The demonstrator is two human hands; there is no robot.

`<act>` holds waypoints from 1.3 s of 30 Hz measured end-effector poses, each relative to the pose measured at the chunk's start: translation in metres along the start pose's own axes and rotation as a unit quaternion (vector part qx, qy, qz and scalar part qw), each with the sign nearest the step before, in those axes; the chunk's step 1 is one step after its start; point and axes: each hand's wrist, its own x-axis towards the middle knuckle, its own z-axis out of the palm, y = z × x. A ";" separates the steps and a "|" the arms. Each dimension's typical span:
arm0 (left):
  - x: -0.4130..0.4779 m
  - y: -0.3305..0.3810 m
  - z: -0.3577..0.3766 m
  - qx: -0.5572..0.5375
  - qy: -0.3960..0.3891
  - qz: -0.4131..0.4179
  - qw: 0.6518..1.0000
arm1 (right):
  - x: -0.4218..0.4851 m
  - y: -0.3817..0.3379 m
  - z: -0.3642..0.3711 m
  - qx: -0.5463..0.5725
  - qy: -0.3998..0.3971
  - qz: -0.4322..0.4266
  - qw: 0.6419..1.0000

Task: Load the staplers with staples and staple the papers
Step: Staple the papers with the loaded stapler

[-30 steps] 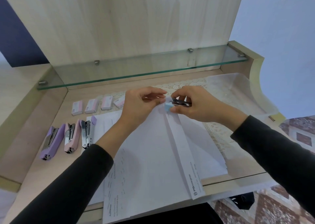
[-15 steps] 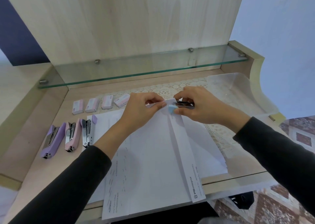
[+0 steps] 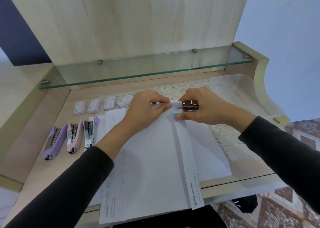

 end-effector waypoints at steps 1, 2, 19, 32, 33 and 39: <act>0.000 0.000 0.000 0.006 0.000 0.012 1.000 | 0.000 0.000 0.000 0.004 0.001 -0.004 1.000; 0.000 0.000 0.000 0.012 0.000 0.024 1.000 | 0.001 0.001 0.001 0.009 0.002 -0.006 1.000; 0.003 0.003 0.002 0.030 0.012 0.073 0.997 | -0.001 0.001 0.002 -0.001 0.042 -0.039 0.998; 0.004 0.002 0.003 0.011 0.006 0.069 0.998 | -0.003 0.003 0.008 0.003 0.076 -0.040 0.996; 0.004 0.002 0.003 0.013 0.005 0.068 0.998 | -0.003 0.004 0.008 0.017 0.071 -0.038 0.997; 0.005 0.000 0.001 0.000 -0.004 0.040 0.999 | -0.006 0.010 0.005 0.073 0.052 -0.027 0.996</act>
